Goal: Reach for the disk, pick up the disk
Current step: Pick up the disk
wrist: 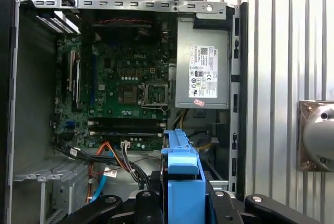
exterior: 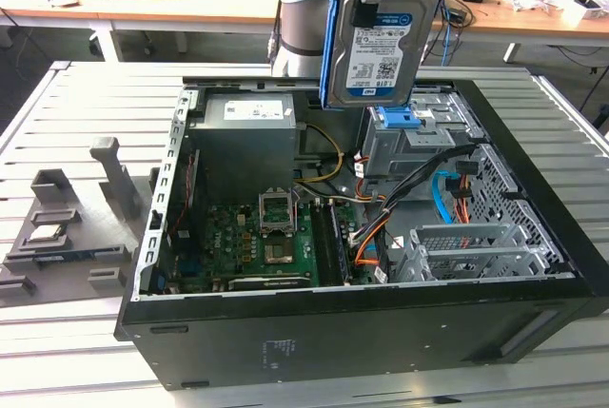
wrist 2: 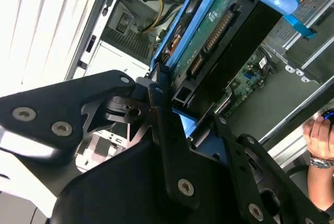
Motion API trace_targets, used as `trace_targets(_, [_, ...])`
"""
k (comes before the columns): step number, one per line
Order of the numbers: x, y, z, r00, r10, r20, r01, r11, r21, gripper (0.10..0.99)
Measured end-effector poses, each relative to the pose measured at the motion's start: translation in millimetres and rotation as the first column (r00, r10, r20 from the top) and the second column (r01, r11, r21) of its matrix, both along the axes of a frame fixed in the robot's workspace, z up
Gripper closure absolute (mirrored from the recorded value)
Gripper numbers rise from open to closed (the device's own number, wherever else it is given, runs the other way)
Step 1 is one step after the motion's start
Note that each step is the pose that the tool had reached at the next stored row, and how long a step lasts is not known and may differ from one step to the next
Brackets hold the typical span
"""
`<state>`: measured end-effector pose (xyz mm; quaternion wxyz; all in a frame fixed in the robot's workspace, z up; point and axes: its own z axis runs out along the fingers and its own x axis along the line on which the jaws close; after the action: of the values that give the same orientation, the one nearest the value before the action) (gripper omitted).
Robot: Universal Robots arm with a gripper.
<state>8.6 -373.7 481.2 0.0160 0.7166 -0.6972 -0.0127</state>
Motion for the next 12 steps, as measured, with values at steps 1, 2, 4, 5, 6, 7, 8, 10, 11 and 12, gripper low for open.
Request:
trace_targets(1, [-1.5,-2.9,-0.1,1.0000,0.000,0.0000,0.000,1.0000,0.000,0.722])
trace_targets(2, [-2.5,-5.3,-0.2,1.0000,0.000,0.0000,0.000,1.0000,0.000,0.722])
trace_targets(4, [-5.2,-11.5,-0.4,1.0000,0.000,0.0000,0.000,1.0000,0.000,0.722])
trace_targets(5, [-6.3,-14.3,-0.4,1.0000,0.000,0.0000,0.000,1.0000,0.000,0.722])
trace_targets(6, [-8.1,-19.1,-0.5,1.0000,0.000,0.0001,0.000,1.0000,0.000,0.722])
trace_targets(7, [-8.9,-21.9,-0.5,1.0000,0.000,0.0000,0.000,1.0000,0.000,0.722])
trace_targets(8, [-9.4,-24.4,-0.6,1.0000,0.000,0.0000,0.000,1.0000,0.000,0.722])
trace_targets(10, [-10.5,-29.5,-0.6,1.0000,0.000,0.0000,0.000,1.0000,0.000,0.722])
trace_targets(11, [-11.3,-33.6,-0.7,1.0000,0.000,0.0001,0.000,1.0000,0.000,0.722])
trace_targets(12, [-11.7,-36.0,-0.7,1.0000,0.000,0.0001,0.000,1.0000,0.000,0.722])
